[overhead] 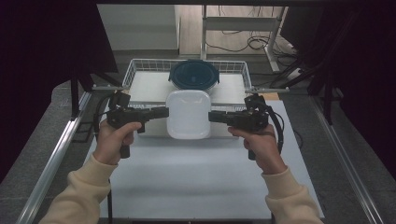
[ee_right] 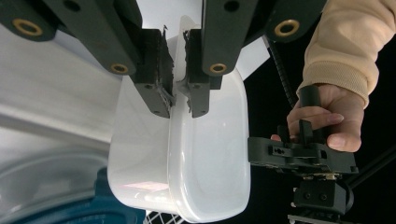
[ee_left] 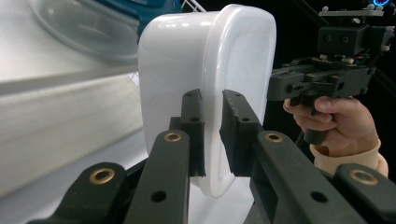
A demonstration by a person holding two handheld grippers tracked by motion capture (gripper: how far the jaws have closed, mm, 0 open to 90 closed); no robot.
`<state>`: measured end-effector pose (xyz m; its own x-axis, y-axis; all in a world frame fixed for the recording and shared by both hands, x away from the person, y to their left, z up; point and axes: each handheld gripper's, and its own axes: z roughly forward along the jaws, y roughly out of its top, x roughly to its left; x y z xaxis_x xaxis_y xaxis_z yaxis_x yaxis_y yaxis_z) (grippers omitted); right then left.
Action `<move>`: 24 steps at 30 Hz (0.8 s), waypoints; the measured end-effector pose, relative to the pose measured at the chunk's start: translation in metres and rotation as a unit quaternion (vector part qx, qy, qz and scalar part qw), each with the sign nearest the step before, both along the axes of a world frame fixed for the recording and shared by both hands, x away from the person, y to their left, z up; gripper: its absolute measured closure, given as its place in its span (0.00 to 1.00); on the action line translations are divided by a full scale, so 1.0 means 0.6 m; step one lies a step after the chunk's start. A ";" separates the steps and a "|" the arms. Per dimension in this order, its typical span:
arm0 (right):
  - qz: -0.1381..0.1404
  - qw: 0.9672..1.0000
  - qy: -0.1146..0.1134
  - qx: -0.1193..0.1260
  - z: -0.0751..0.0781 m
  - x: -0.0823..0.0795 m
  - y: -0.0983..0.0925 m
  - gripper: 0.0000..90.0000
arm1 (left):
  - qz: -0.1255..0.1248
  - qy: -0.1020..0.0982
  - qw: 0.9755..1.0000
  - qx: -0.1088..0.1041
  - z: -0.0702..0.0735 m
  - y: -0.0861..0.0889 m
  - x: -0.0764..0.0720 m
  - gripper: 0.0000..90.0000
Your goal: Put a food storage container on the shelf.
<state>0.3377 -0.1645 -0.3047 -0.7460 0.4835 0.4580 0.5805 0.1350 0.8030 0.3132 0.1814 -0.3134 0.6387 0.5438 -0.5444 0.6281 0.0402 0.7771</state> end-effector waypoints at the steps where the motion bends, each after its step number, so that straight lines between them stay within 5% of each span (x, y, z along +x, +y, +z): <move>1: 0.000 1.000 -0.003 0.000 0.003 0.004 0.001 0.90 | 0.001 0.000 1.000 0.000 0.003 0.000 0.002 0.89; 24: -0.002 1.000 0.005 0.003 0.079 0.076 0.006 0.90 | -0.011 0.008 1.000 -0.009 0.070 0.009 0.087 0.89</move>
<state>0.3835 -0.1612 -0.2576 -0.7395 0.4842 0.4675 0.5884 0.1277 0.7985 0.3656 0.1870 -0.2716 0.6415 0.5195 -0.5645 0.6411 0.0410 0.7663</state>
